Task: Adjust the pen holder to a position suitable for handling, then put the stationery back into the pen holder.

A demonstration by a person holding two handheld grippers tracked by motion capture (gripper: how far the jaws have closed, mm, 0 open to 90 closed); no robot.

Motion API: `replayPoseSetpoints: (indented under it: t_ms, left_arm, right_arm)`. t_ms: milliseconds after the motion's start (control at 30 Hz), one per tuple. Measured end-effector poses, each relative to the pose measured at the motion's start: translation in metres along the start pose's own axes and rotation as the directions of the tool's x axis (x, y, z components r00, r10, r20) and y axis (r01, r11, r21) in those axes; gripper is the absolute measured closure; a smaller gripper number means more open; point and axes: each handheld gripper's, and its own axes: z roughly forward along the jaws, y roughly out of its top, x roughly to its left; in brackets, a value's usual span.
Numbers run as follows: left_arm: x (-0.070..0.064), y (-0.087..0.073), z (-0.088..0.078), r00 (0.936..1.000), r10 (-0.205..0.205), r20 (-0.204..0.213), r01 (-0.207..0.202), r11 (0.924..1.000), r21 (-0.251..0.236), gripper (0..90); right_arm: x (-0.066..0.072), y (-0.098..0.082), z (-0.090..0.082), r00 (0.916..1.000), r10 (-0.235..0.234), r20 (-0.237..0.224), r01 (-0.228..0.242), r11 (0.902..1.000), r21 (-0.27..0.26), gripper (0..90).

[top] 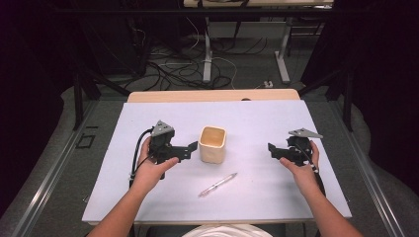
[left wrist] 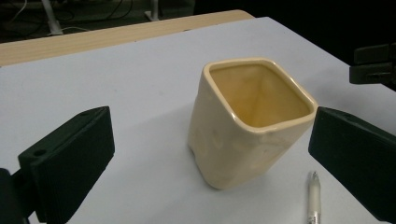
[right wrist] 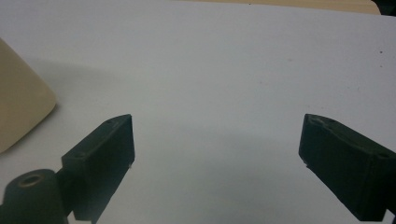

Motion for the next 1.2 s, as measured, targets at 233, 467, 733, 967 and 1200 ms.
replayPoseSetpoints:
  t_ms: [233, 467, 733, 967, 1200]
  left_arm:
    - [-0.003, -0.010, 0.001, 1.0000, 0.002, 0.001, -0.002, 0.9999, -0.012, 0.8]
    - [-0.008, -0.016, 0.004, 0.9999, 0.016, -0.003, -0.016, 0.9998, -0.009, 2.9]
    - [-0.021, -0.021, 0.010, 0.9985, 0.046, 0.029, -0.047, 0.9988, 0.016, 7.0]
    - [-0.033, -0.026, 0.015, 0.9960, 0.067, 0.058, -0.069, 0.9972, 0.030, 15.7]
    - [-0.042, -0.031, 0.019, 0.9920, 0.100, 0.077, -0.104, 0.9932, 0.053, 17.6]
  right_arm:
    - [0.000, 0.000, 0.000, 1.0000, -0.001, -0.002, 0.001, 1.0000, -0.001, 10.0]
    - [0.000, 0.001, -0.001, 1.0000, -0.003, -0.005, 0.003, 1.0000, -0.004, 10.0]
    - [0.000, 0.001, 0.001, 0.9999, -0.012, -0.005, 0.012, 0.9999, -0.003, 10.0]
    - [0.000, 0.001, -0.001, 1.0000, -0.005, -0.008, 0.005, 1.0000, -0.008, 10.0]
    - [0.000, 0.001, -0.001, 0.9999, -0.007, -0.010, 0.007, 0.9999, -0.013, 10.0]
